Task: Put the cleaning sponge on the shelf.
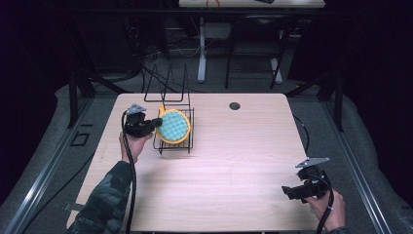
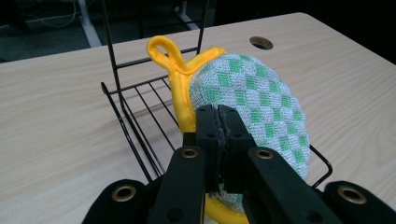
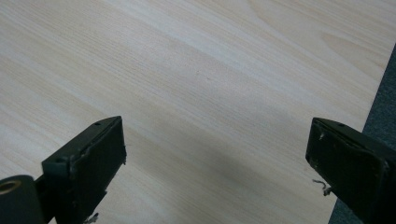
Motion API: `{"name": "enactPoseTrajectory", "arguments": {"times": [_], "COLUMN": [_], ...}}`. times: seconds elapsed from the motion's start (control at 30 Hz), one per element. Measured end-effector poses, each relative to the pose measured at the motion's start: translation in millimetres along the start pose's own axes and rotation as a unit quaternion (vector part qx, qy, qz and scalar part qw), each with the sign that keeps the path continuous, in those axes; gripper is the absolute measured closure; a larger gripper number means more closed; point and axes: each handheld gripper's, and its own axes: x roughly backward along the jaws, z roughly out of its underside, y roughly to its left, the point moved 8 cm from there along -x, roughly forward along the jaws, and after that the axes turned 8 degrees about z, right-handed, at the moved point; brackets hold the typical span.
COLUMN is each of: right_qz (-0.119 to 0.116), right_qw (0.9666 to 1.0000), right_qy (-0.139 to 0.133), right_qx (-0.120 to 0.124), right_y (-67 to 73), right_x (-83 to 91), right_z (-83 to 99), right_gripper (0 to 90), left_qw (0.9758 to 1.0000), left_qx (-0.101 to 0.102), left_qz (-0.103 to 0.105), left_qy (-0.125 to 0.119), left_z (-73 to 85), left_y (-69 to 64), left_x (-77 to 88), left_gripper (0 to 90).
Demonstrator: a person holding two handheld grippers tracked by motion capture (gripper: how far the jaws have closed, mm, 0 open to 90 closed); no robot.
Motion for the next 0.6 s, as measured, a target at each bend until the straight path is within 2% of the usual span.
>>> {"name": "enactPoseTrajectory", "arguments": {"times": [0.2,0.37,0.43,0.6], "right_qz": [-0.003,-0.002,-0.002,-0.004], "right_qw": [1.0000,1.0000,1.0000,1.0000], "right_qy": [0.002,-0.003,0.004,0.004], "right_qx": [0.001,0.002,0.002,0.001], "right_y": [0.2,0.2,-0.2,0.9], "right_x": [-0.1,-0.5,-0.8,-1.7], "right_z": [-0.1,-0.5,0.2,0.4], "right_gripper": [4.3,4.4,4.4,4.4], "left_qw": [1.0000,0.9999,0.9997,0.9993], "left_qx": [0.000,0.008,0.011,0.023], "left_qz": [0.001,-0.002,-0.004,-0.004], "left_qy": [0.007,0.015,0.019,0.030], "left_z": [0.2,1.5,2.4,5.2], "left_y": [2.2,11.6,17.4,22.6], "left_x": [-6.9,-13.0,-17.2,-25.0], "left_gripper": [88.6,88.6,88.6,88.5]}}
